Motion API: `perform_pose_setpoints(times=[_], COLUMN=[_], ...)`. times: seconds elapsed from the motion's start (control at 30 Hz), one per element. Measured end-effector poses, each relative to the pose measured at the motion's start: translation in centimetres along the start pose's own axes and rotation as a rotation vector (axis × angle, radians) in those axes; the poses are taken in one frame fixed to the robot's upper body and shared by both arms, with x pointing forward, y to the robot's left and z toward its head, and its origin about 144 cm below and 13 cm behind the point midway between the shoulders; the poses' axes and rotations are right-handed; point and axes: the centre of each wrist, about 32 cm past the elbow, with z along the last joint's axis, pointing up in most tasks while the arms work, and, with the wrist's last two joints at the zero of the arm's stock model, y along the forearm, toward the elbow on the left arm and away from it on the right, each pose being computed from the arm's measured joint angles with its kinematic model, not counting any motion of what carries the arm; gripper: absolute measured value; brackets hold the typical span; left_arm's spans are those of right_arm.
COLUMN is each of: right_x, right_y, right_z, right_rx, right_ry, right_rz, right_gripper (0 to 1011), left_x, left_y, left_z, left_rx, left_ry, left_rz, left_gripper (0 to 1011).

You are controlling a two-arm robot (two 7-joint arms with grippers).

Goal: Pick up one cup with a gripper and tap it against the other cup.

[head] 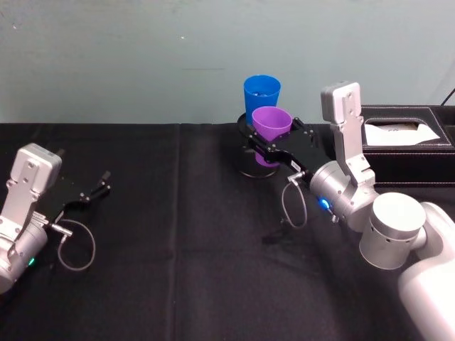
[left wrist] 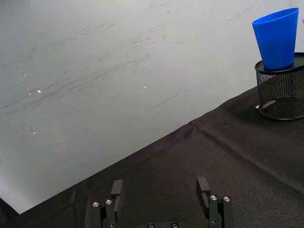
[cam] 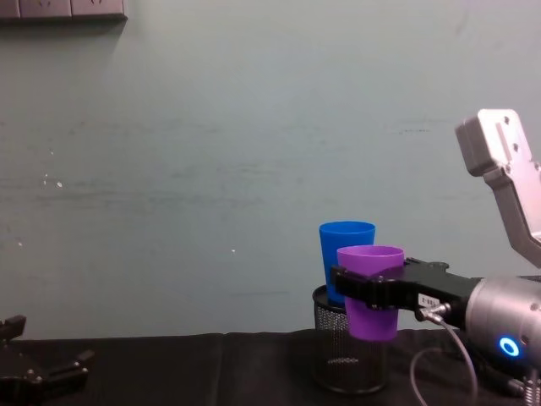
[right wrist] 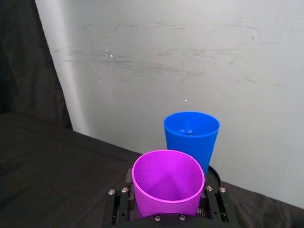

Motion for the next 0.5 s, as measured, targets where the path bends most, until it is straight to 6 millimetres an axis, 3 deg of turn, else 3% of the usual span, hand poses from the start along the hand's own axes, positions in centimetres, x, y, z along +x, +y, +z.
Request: perform_pose_setpoints(times=[0.5], right_x=[0.6], right_y=[2.0], right_z=[0.2], right_rx=[-0.006], right_ry=[0.022], right_rz=[-0.02], right_gripper=[724], left_x=[0.0], left_y=[0.0], left_z=[0.0], left_rx=[0.0], left_ry=[0.0], left_rz=[0.0], left_gripper=[1000])
